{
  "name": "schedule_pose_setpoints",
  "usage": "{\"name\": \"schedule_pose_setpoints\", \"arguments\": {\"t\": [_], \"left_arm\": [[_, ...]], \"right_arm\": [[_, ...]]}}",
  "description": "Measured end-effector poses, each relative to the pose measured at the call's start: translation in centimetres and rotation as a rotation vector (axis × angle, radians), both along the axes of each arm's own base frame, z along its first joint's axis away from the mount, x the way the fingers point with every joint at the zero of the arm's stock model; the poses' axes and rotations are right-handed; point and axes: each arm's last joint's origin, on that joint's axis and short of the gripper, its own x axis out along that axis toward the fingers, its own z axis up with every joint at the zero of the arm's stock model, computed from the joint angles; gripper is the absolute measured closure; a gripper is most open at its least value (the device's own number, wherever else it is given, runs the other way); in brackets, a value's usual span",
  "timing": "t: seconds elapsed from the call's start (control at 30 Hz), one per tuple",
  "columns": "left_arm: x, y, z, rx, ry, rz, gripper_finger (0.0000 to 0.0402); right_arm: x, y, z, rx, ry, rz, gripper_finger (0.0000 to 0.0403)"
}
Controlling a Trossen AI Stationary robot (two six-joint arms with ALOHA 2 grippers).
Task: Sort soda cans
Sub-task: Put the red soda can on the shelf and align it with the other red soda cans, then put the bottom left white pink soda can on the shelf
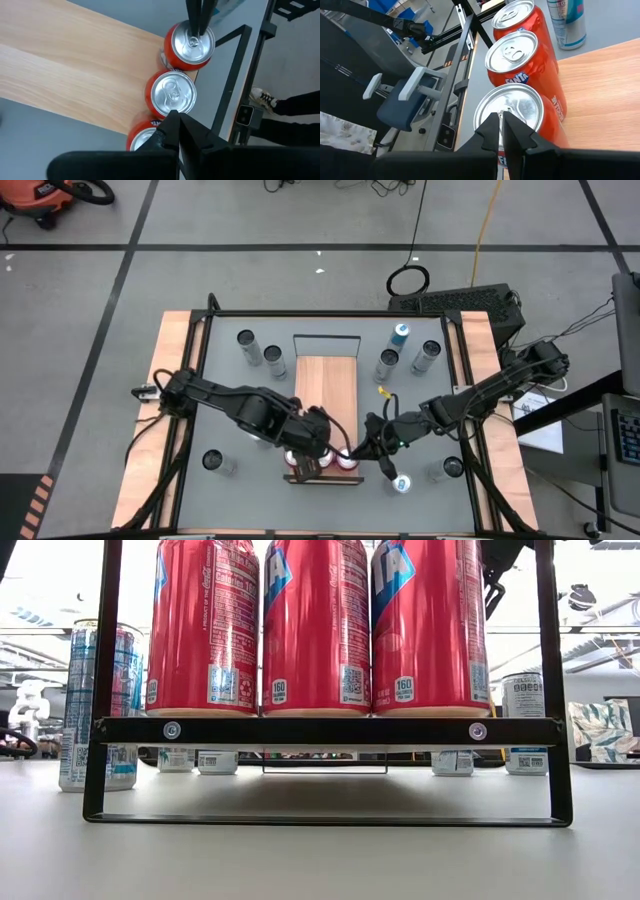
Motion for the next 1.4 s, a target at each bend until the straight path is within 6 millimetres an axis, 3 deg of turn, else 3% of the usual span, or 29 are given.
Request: {"name": "schedule_pose_setpoints", "arguments": {"t": [0.53,0.77,1.13,1.4], "left_arm": [[-0.2,-0.3,0.1,0.018,-0.003,-0.007,0.0395],[-2.4,-0.5,1.0,0.043,0.052,-0.026,0.0395],[-5.7,2.8,5.5,0.202,-0.129,0.051,0.0395],[-8.4,7.2,8.7,0.316,-0.219,0.037,0.0395]], "right_arm": [[0.0,0.0,0.1,0.005,-0.001,-0.003,0.0403],[-0.9,-0.4,2.0,0.035,-0.088,0.002,0.0403],[-3.8,-1.6,5.9,0.093,-0.22,0.003,0.0403],[-5.4,-2.5,6.4,0.062,-0.178,-0.052,0.0403]]}}
